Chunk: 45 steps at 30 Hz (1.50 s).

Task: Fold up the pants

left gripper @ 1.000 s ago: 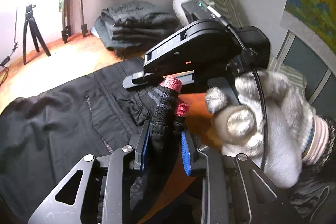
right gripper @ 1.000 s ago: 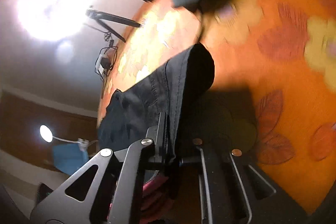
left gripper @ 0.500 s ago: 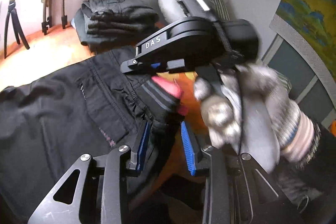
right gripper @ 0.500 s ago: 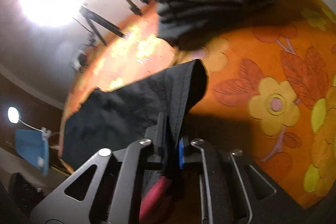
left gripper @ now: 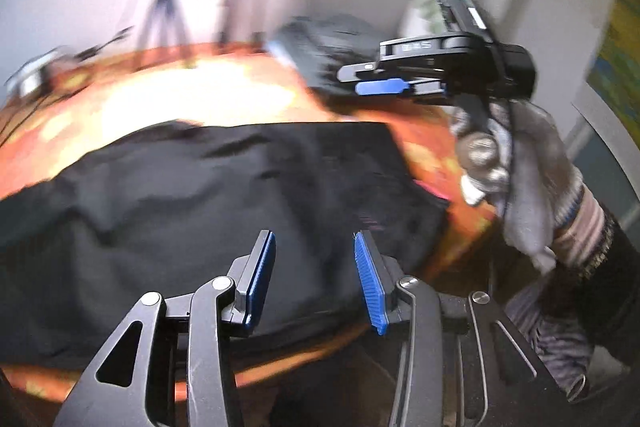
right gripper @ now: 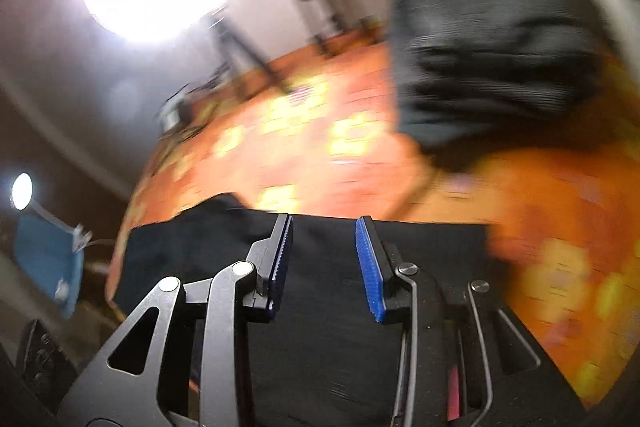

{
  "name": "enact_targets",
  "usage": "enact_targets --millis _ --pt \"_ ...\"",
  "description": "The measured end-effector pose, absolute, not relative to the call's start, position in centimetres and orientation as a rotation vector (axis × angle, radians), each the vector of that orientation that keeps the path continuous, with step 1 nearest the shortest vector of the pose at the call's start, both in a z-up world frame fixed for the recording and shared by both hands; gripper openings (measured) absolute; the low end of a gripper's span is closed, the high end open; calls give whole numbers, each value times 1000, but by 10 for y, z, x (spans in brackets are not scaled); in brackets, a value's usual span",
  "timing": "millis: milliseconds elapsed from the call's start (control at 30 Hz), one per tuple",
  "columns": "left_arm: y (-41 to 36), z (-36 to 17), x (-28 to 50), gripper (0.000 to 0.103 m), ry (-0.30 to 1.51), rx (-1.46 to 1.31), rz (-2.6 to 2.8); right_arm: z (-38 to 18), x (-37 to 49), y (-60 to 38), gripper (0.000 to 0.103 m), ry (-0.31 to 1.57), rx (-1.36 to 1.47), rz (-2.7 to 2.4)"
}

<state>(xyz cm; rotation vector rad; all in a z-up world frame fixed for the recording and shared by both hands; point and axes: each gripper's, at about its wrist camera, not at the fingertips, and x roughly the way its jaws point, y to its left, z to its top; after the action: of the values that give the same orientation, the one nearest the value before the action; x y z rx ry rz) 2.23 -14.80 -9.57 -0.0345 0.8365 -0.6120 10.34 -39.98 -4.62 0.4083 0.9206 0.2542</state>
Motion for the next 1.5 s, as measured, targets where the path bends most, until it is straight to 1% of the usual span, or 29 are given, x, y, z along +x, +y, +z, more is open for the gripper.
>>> enact_targets --millis 200,467,667,800,833,900,1000,1100,1200,1233,1267,1300,1333,1367,1500 --pt "-81 -123 30 40 888 -88 -462 -74 158 -325 35 1034 393 401" --pt "-28 -163 27 40 985 -183 -389 -111 212 -283 35 1116 373 393" --pt "-26 -163 18 40 977 -172 -413 -133 229 -263 35 1162 359 391" --pt "-24 -161 18 40 976 -173 -423 -135 234 -247 35 1153 340 415" --pt "-24 -160 16 40 975 -172 -423 -134 233 -243 33 1149 319 417" --pt "-22 -158 15 40 969 -172 -420 -129 229 -232 19 1131 238 405" --pt "-13 -149 12 40 939 -185 -399 -121 223 -228 11 1098 187 394" --pt "7 -135 10 40 887 -214 -361 -115 219 -227 8 1062 123 348" --pt "40 -122 11 40 841 -266 -295 -114 212 -218 8 1042 38 331" --pt "51 -119 12 40 831 -286 -272 -113 211 -218 9 1045 45 324" --pt "63 -116 13 40 821 -305 -246 -112 209 -218 18 1052 58 319" --pt "81 -113 15 41 814 -331 -206 -109 207 -219 32 1056 79 316" --pt "95 -112 15 45 809 -362 -176 -104 201 -220 36 1044 98 315" --pt "107 -112 15 46 804 -395 -160 -97 194 -218 39 1026 102 316" --pt "171 -122 10 46 801 -586 -73 -74 162 -193 39 997 74 429"
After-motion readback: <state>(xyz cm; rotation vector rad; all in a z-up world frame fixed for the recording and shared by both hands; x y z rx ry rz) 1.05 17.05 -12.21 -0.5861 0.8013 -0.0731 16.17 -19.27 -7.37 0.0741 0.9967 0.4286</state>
